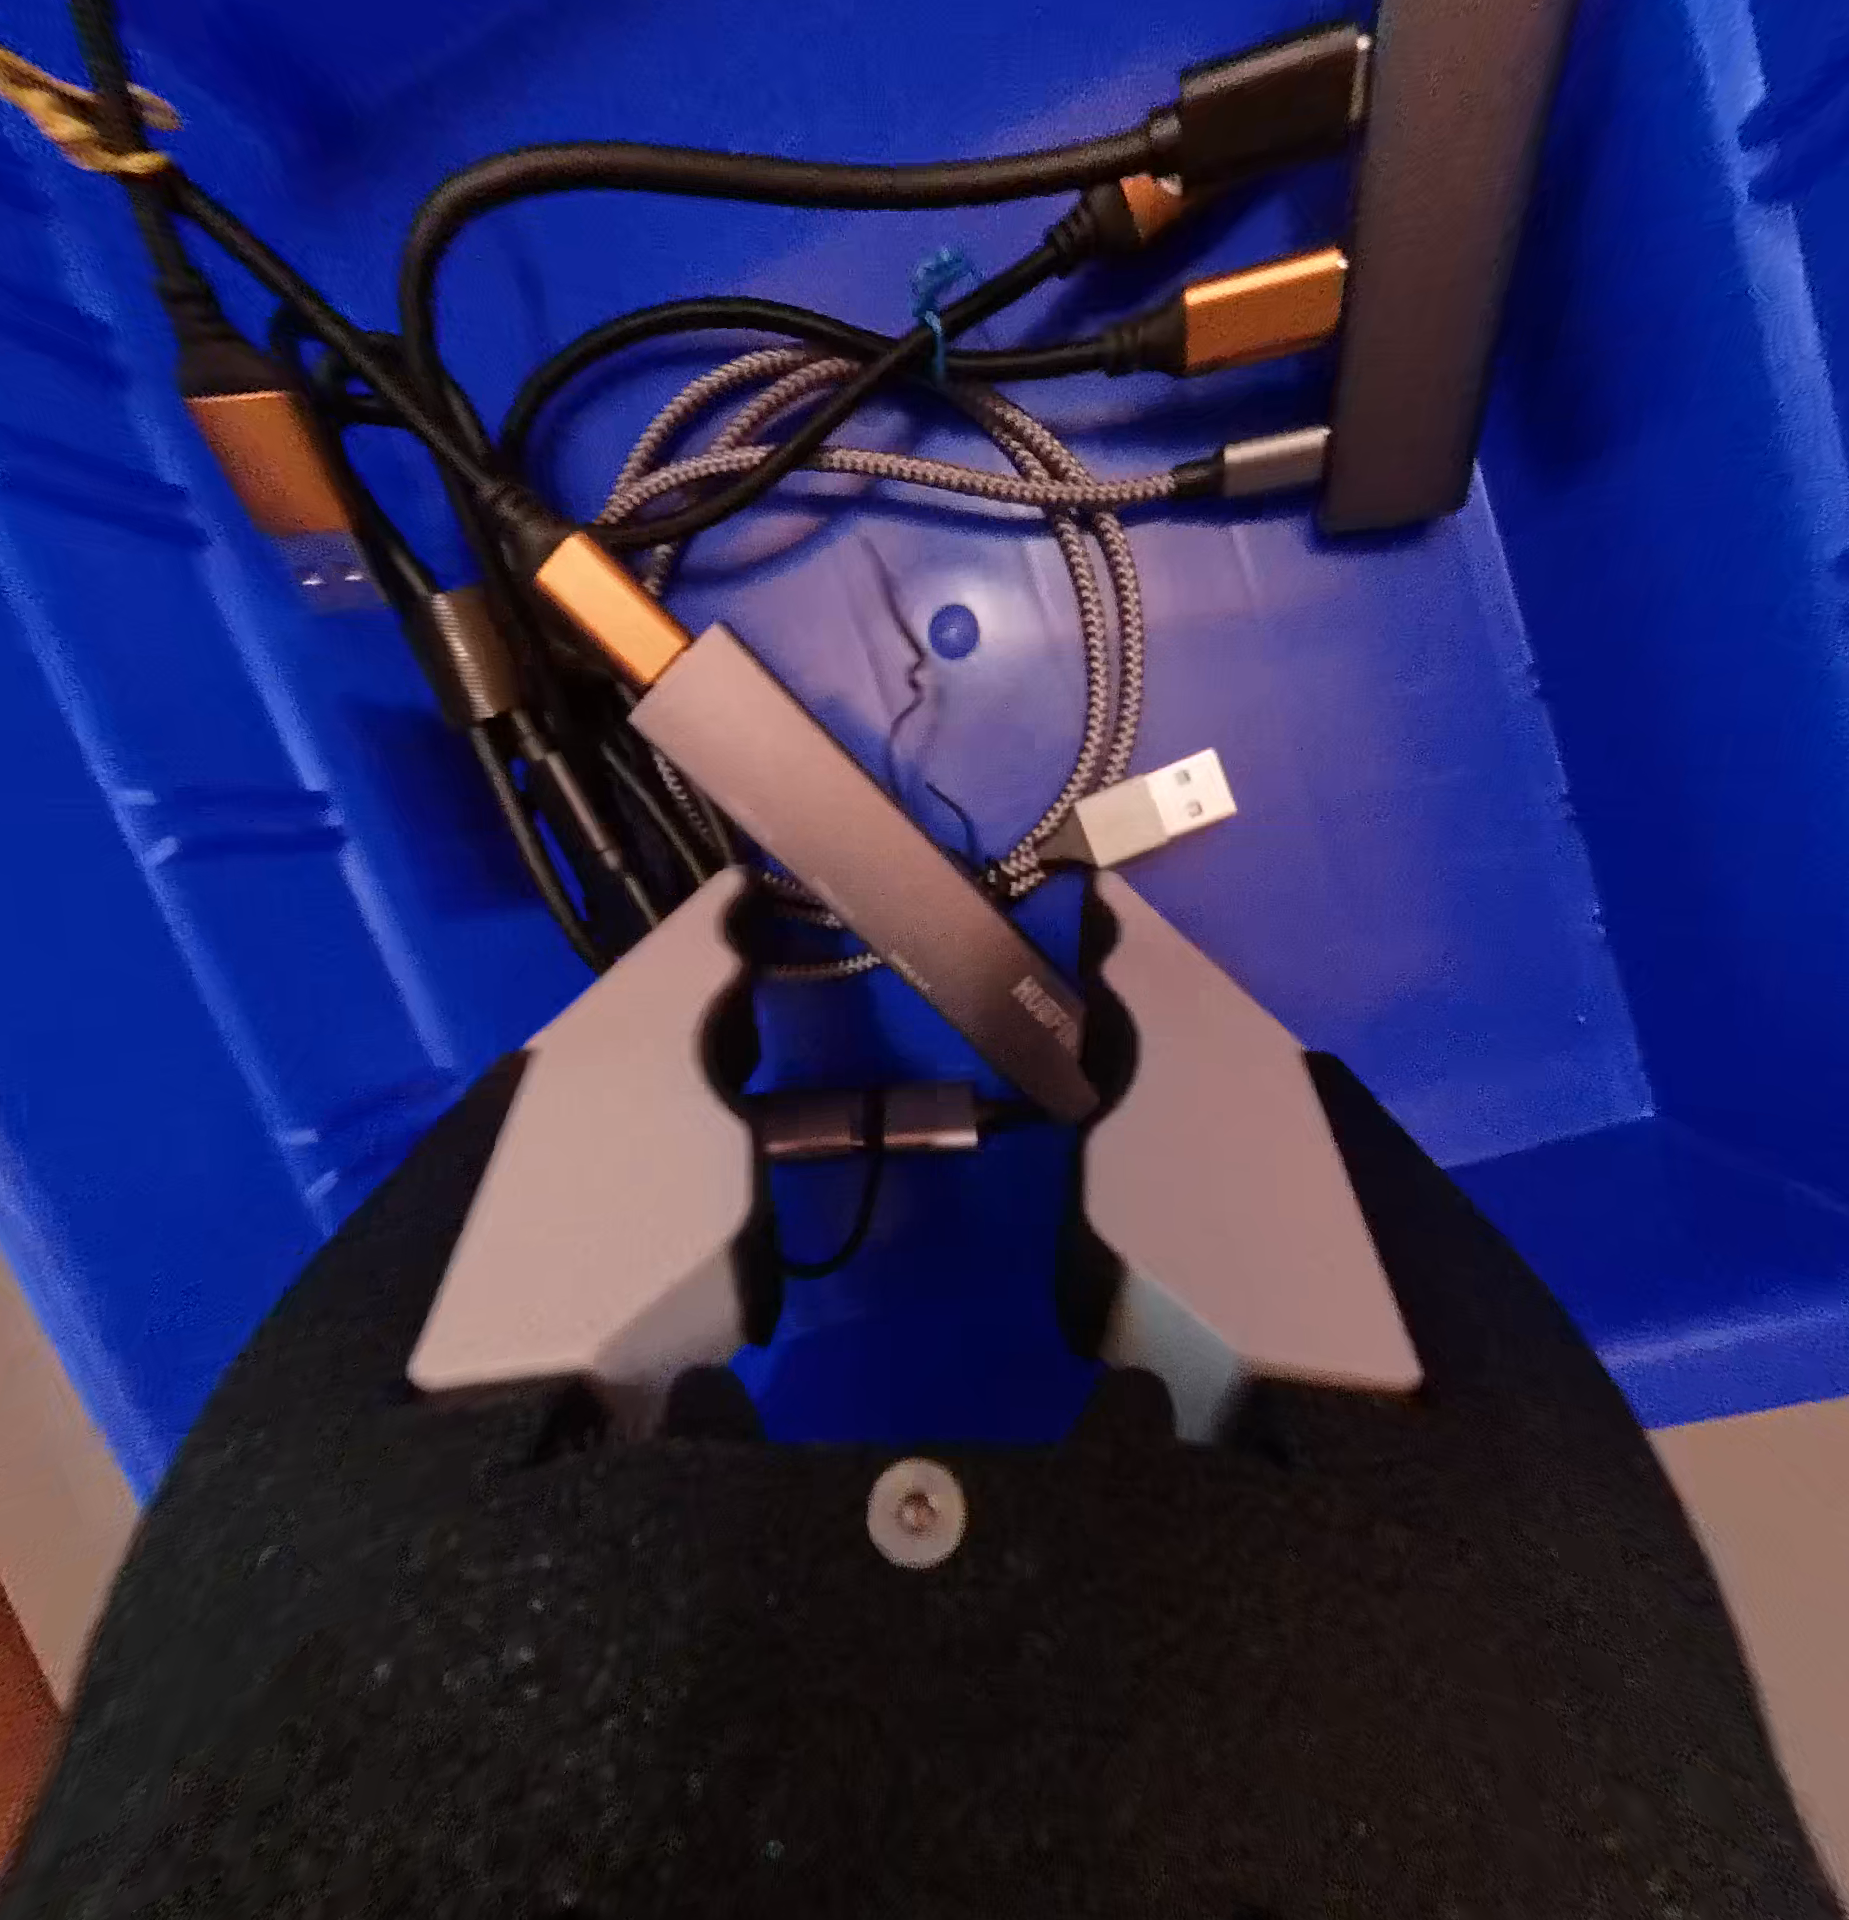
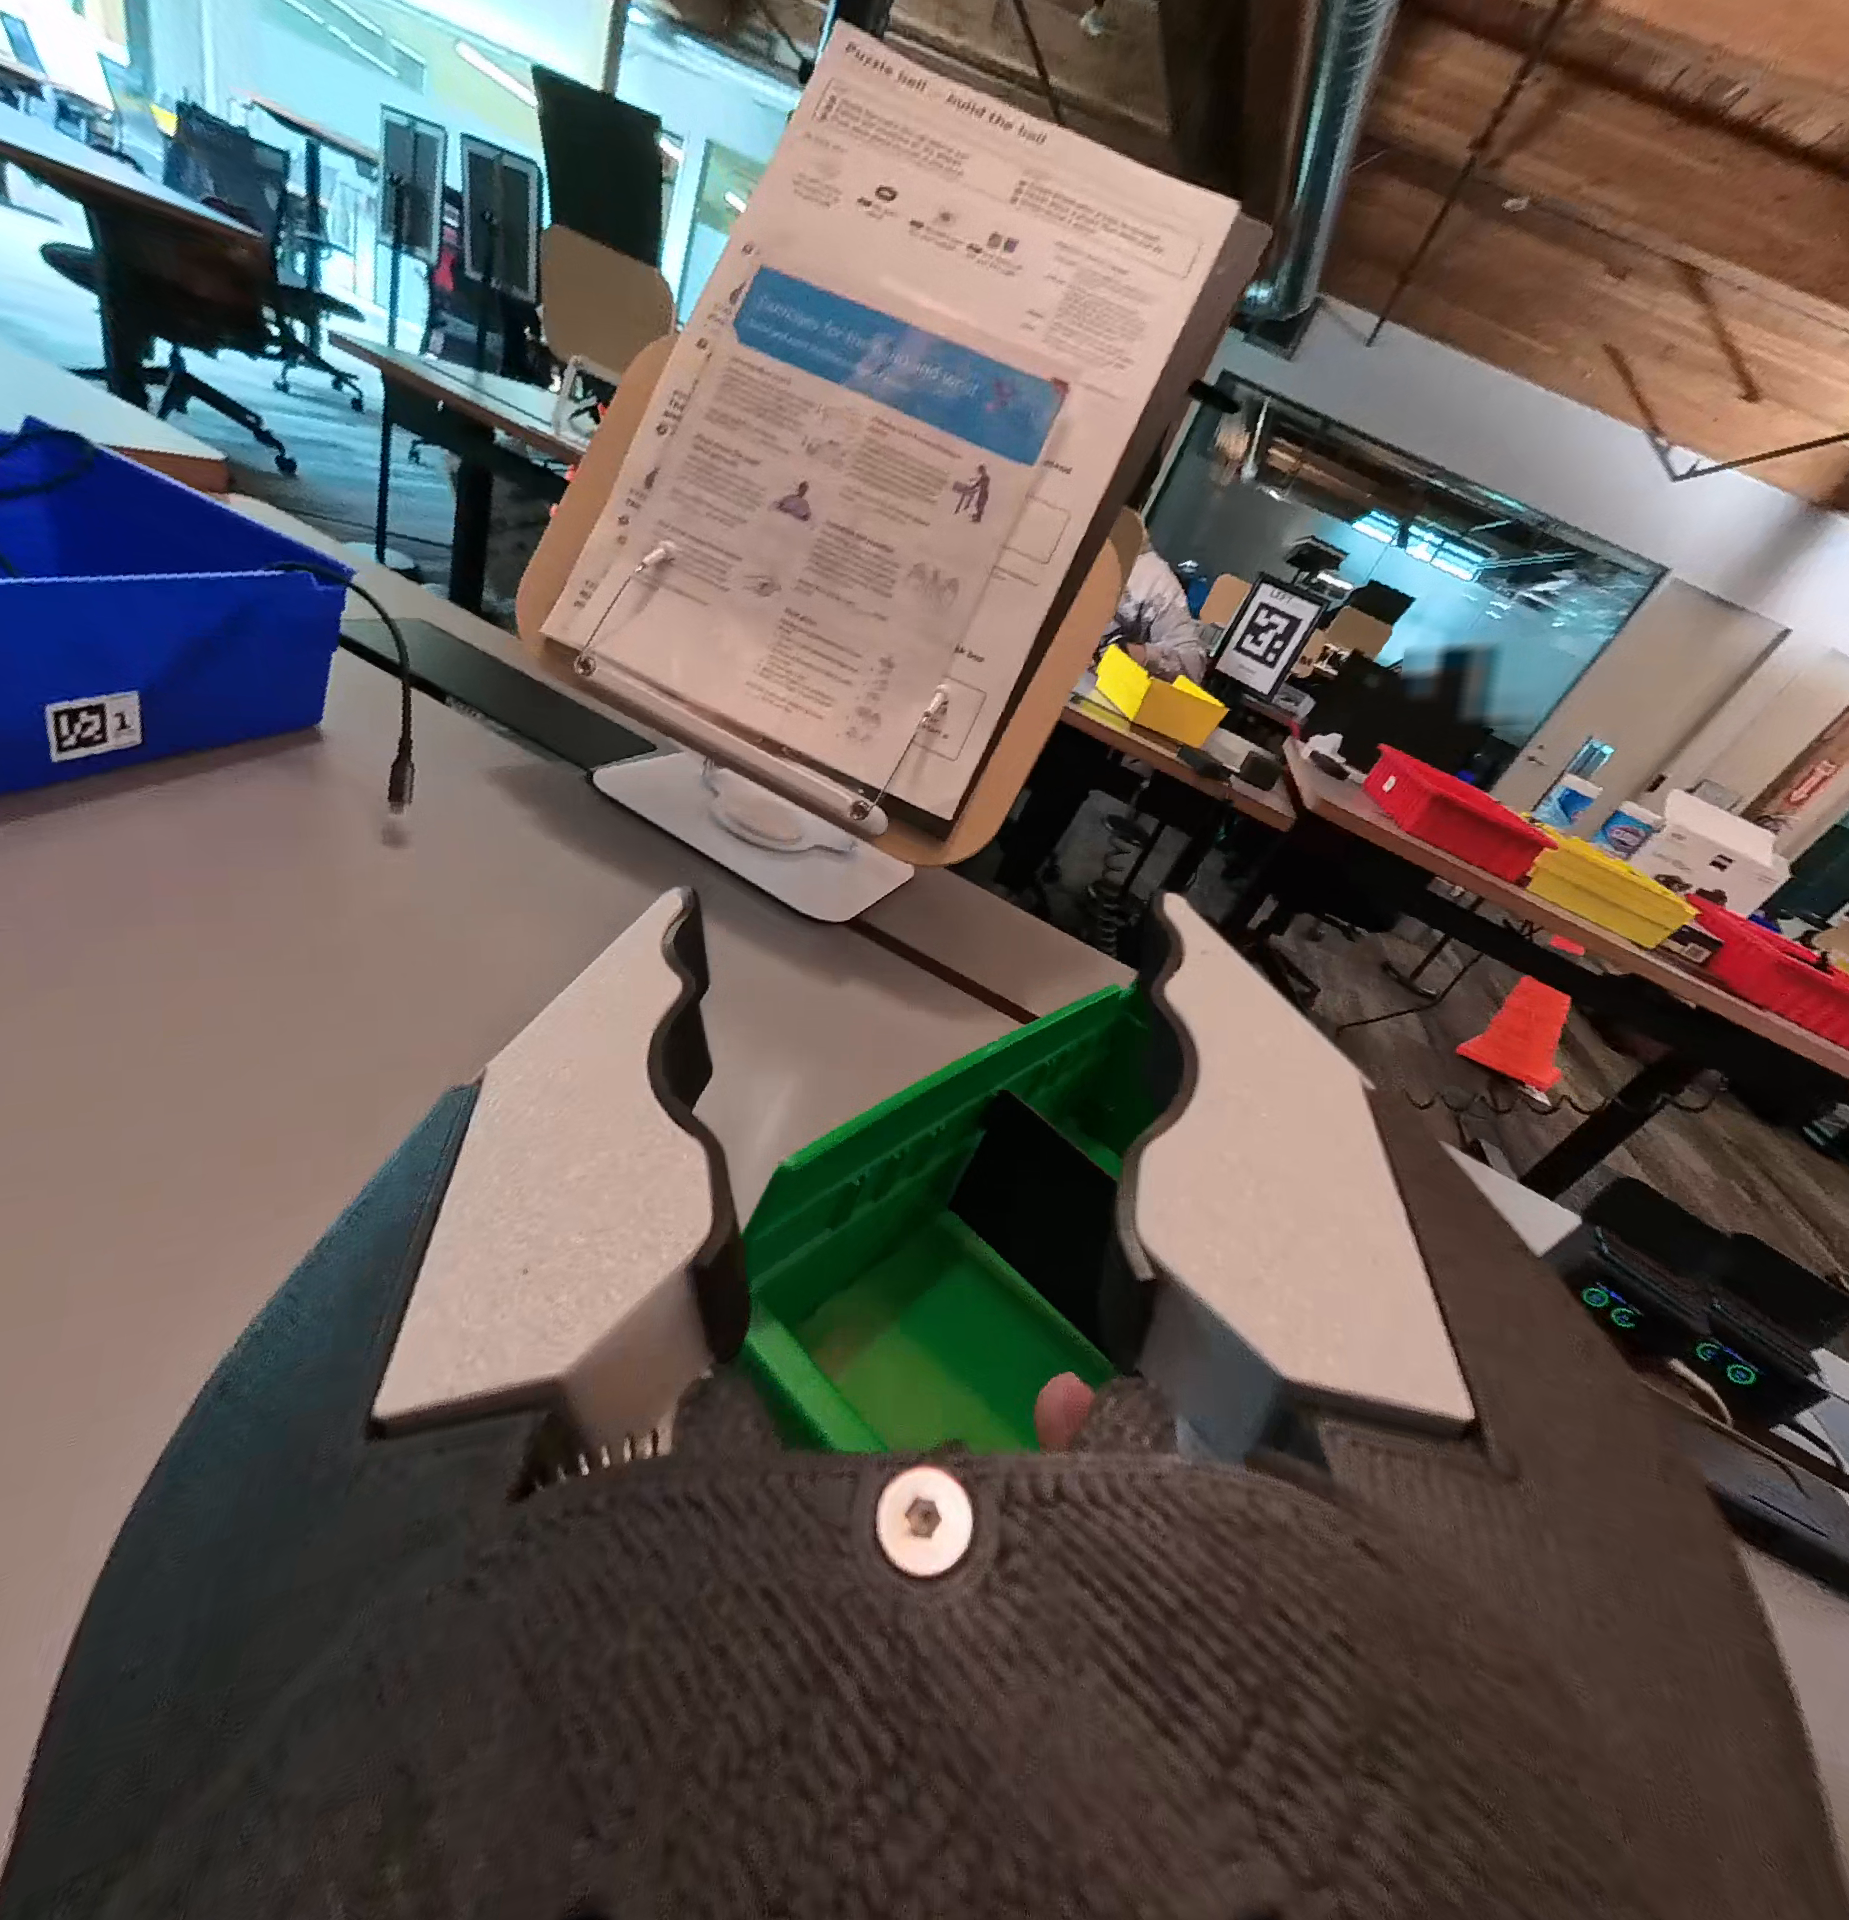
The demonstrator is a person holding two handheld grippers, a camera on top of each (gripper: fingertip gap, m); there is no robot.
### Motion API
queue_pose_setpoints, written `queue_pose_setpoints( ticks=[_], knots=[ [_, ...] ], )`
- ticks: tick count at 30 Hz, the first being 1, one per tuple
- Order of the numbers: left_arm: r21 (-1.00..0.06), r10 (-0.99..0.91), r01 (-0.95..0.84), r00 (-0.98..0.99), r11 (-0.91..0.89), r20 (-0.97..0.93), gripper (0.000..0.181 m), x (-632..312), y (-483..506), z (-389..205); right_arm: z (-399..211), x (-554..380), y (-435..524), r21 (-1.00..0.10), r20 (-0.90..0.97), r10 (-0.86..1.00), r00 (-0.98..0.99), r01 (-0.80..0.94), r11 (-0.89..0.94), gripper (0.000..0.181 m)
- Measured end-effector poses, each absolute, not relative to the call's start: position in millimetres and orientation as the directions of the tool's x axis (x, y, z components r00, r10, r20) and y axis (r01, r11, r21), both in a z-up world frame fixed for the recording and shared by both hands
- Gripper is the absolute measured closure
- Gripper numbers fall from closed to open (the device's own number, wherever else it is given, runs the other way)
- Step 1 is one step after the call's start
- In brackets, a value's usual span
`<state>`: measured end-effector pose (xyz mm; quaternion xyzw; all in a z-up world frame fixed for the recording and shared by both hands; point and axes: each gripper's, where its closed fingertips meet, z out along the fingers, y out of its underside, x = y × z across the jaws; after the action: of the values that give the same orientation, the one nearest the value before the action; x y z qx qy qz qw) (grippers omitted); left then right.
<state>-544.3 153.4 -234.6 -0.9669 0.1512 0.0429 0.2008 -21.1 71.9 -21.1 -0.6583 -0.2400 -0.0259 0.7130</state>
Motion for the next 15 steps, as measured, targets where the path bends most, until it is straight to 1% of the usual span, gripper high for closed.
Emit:
queue_pose_setpoints(
  ticks=[1,3,5,8,10,12,15],
  knots=[
    [-0.364,-0.284,-0.319,0.947,-0.875,-0.148,0.137,-545,152,-236,-23,-23,72,-0.926,0.378,0.287,0.880,0.356,0.128,0.098],
    [-0.405,-0.312,-0.360,0.932,-0.840,-0.182,0.141,-544,154,-230,-25,-26,72,-0.922,0.387,0.296,0.873,0.366,0.125,0.099],
    [-0.495,-0.348,-0.445,0.895,-0.746,-0.279,0.146,-539,156,-206,-27,-25,72,-0.915,0.403,0.294,0.867,0.386,0.117,0.100],
    [-0.653,-0.313,-0.482,0.876,-0.584,-0.367,0.158,-525,155,-148,-28,-21,73,-0.911,0.412,0.284,0.866,0.399,0.104,0.102],
    [-0.719,-0.295,-0.521,0.853,-0.460,-0.429,0.160,-516,151,-105,-28,-22,73,-0.922,0.387,0.290,0.875,0.373,0.104,0.103],
    [-0.750,-0.264,-0.558,0.829,-0.355,-0.492,0.160,-507,143,-65,-23,-30,70,-0.939,0.343,0.321,0.883,0.319,0.126,0.103],
    [-0.784,-0.278,-0.598,0.791,-0.163,-0.545,0.160,-471,121,-11,-5,-59,59,-0.966,0.240,0.416,0.877,0.172,0.195,0.105]
  ],
)
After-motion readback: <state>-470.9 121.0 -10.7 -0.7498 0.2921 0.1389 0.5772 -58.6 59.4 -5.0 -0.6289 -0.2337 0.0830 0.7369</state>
